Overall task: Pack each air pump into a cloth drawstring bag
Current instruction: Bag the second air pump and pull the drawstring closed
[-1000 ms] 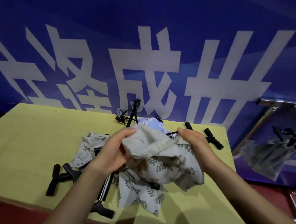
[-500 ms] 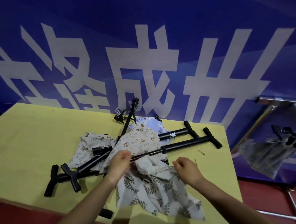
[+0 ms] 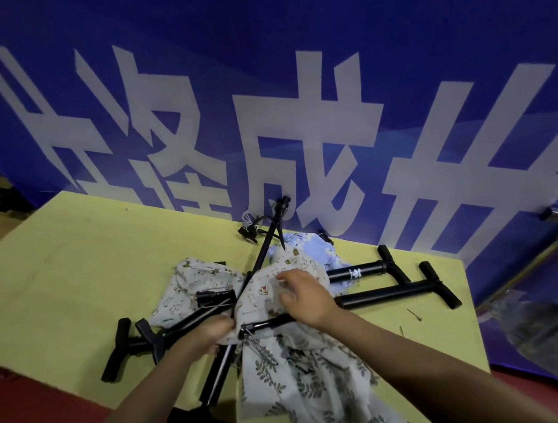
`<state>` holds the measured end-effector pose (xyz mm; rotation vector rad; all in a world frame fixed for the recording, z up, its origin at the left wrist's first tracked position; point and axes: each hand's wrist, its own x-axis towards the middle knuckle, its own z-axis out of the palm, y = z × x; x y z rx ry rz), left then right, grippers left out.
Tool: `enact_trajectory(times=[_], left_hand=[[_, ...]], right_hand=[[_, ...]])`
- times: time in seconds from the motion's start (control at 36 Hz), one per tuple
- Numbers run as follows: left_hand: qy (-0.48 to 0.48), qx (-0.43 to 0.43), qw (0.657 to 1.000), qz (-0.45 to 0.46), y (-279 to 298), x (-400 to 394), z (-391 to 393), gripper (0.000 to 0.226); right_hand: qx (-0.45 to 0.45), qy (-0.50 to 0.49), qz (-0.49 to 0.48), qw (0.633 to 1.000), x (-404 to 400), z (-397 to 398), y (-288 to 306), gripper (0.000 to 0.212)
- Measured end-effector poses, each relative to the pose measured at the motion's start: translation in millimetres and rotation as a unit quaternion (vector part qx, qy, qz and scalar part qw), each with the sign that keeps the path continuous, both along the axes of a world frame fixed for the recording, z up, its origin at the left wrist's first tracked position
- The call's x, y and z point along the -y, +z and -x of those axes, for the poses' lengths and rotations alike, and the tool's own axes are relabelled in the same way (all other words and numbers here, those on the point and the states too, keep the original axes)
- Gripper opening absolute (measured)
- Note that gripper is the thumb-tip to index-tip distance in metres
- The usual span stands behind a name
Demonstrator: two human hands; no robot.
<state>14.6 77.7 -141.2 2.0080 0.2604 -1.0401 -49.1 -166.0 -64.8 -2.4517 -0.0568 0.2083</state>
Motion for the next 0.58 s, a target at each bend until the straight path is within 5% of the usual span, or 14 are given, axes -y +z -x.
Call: enact_trajectory(times=[0.08,0.25,0.58], left_hand=[[-0.011,-0.026,0.999,0.043,41.2,13.3,14.1,0.010],[-0.032,0.006,0.992,0.119,54.9,21.6,11.4,0.008],[-0.063,0.174,0.980,0.072,63.1,5.2,16.7,0.020]], right_hand=[[0.003,0.069,0.042,0.997,-10.7,-21.9,-5.0,0.056],[-0.070,0.137,0.128,0.980,-1.4,-36.9,-30.7,0.050],[-0.038,0.094,0.049,0.994,14.1,-30.3,-51.1,0.047]])
